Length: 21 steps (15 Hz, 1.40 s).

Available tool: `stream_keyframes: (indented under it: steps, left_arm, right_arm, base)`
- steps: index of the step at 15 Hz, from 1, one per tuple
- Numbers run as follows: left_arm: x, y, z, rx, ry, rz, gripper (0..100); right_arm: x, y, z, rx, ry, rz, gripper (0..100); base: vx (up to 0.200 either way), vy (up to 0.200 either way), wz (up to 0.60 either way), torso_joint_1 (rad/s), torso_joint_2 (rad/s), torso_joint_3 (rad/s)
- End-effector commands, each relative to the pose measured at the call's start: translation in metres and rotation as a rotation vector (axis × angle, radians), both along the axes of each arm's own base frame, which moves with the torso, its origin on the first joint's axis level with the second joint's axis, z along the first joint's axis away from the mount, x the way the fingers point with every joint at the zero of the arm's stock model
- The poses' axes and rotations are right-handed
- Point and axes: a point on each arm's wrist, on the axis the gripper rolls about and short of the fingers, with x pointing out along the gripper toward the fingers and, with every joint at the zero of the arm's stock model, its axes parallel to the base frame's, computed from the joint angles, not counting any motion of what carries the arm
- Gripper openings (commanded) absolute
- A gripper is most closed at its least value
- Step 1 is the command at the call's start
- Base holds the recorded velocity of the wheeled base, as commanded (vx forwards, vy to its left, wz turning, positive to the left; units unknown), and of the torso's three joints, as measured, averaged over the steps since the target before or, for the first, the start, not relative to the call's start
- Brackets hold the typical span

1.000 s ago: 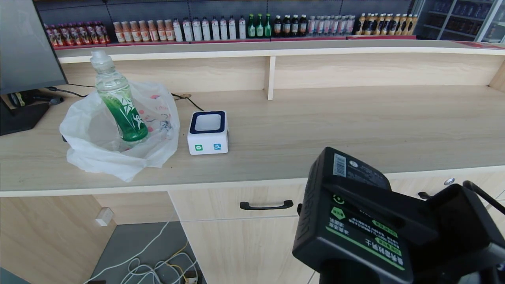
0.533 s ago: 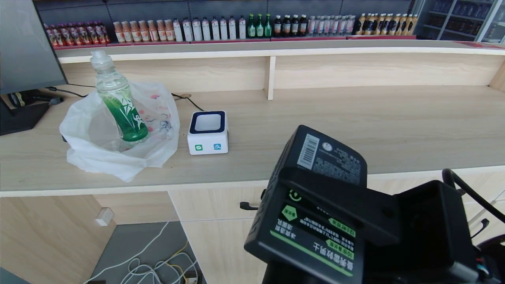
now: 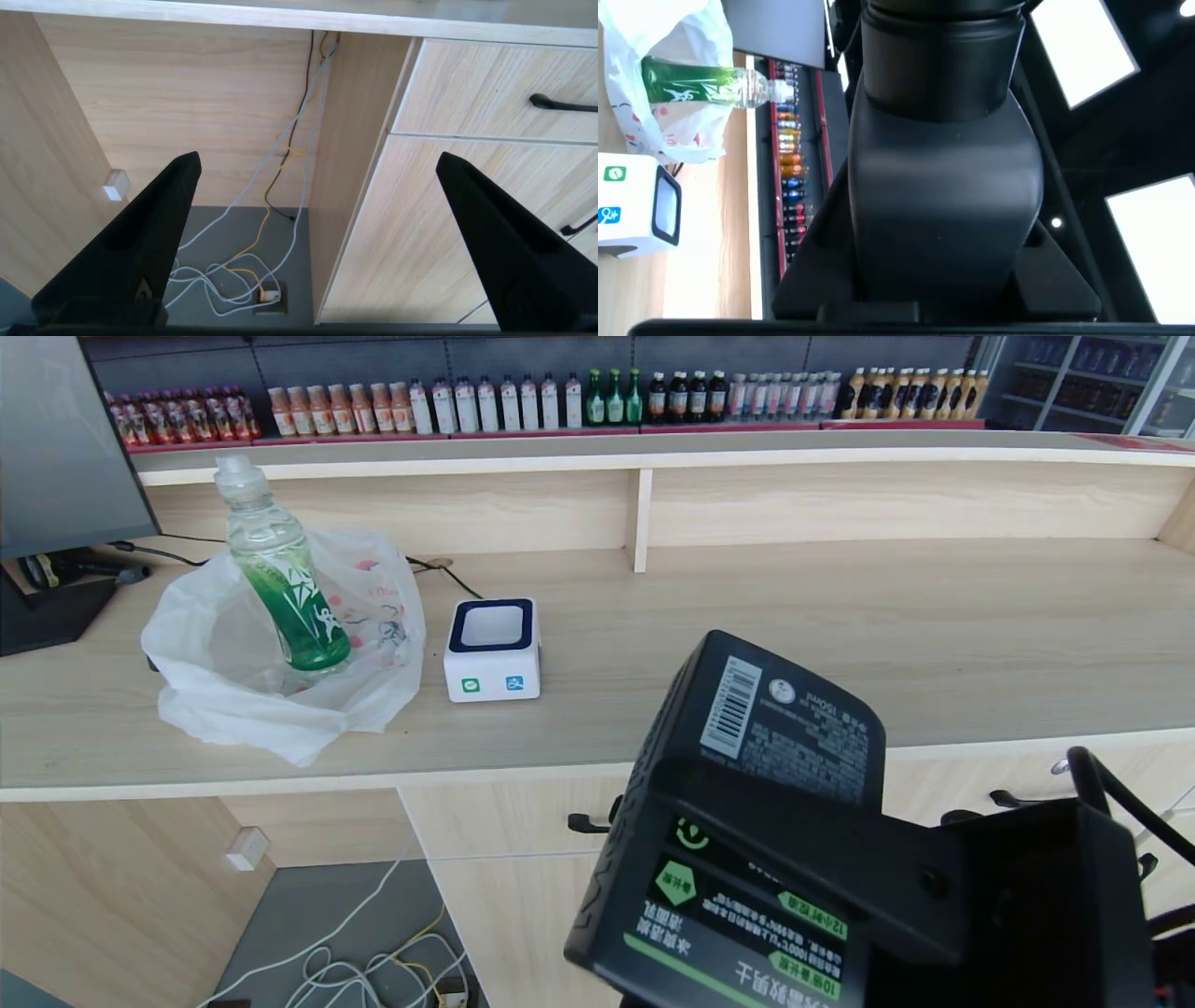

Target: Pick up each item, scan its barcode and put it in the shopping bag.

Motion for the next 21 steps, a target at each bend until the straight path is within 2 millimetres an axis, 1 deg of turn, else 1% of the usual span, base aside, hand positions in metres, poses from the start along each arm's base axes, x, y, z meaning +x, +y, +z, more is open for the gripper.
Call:
stream_keyframes:
  steps: [1,5,9,12,15,17,18,21]
  left_arm:
    - [0.000,0.000,0.000,0.000,0.000,0.000,100]
    - [0.000,0.000,0.000,0.000,0.000,0.000,100]
    - [0.000,0.000,0.000,0.000,0.000,-0.002,100]
    - [0.000,0.000,0.000,0.000,0.000,-0.002,100]
    - [0.000,0.000,0.000,0.000,0.000,0.000,100]
    - [0.000,0.000,0.000,0.000,0.000,-0.002,100]
    - [0.000,0.000,0.000,0.000,0.000,0.000,100]
    - [0.000,0.000,0.000,0.000,0.000,-0.002,100]
  right_arm:
    - [-0.001,-0.001,0.001,0.003,-0.002,0.001,0]
    - [-0.001,-0.001,0.000,0.004,0.007,0.004,0]
    - [-0.002,-0.004,-0.007,-0.014,0.054,0.019,0]
    - [-0.002,-0.005,-0.010,-0.004,0.130,0.048,0]
    - [-0.004,-0.009,-0.018,-0.007,0.237,0.084,0]
    - [-0.004,-0.009,-0.018,-0.003,0.261,0.094,0]
    - [-0.004,-0.010,-0.022,0.010,0.365,0.126,0]
    - [-0.003,-0.012,-0.034,0.073,0.631,0.127,0]
  base:
    - [0.000,0.000,0.00,0.000,0.00,0.000]
    - [0.000,0.000,0.00,0.000,0.00,0.000]
    - [0.000,0.000,0.00,0.000,0.00,0.000]
    - [0.000,0.000,0.00,0.000,0.00,0.000]
    - [0.000,0.000,0.00,0.000,0.00,0.000]
    - [0.000,0.000,0.00,0.000,0.00,0.000]
    - [0.000,0.000,0.00,0.000,0.00,0.000]
    - [0.000,0.000,0.00,0.000,0.00,0.000]
